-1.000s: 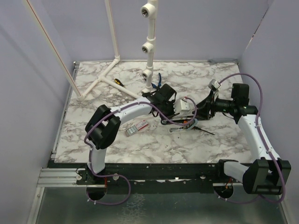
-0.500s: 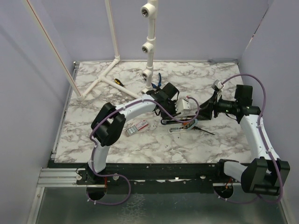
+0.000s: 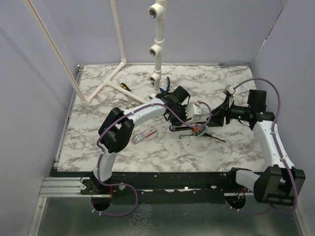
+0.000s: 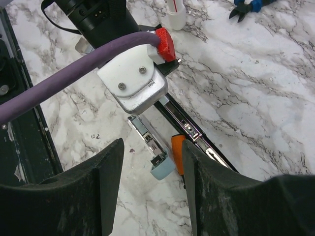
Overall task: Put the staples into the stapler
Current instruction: Install the staple into the stapler.
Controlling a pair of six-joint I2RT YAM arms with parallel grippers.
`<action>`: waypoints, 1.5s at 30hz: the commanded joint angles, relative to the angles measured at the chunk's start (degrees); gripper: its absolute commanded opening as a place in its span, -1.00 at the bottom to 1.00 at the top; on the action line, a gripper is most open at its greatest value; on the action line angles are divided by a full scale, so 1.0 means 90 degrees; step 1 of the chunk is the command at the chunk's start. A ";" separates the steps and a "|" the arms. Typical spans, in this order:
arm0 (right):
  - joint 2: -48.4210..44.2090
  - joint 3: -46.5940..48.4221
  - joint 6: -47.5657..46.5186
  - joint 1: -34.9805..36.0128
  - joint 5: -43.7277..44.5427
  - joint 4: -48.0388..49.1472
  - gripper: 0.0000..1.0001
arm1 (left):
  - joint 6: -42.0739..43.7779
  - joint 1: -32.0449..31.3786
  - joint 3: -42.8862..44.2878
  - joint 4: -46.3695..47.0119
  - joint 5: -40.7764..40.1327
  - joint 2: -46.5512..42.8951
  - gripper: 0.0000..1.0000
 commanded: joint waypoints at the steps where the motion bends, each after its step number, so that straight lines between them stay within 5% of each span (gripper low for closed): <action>1: 0.0042 -0.0022 -0.0098 -0.0062 -0.0083 -0.0192 0.10 | 0.0144 0.0027 0.0204 -0.0252 -0.0120 0.0209 -0.62; 45: 0.0397 0.0107 -0.0405 -0.0166 -0.0345 -0.0583 0.10 | 0.0500 0.0174 0.0093 -0.0354 0.0285 -0.0077 -0.64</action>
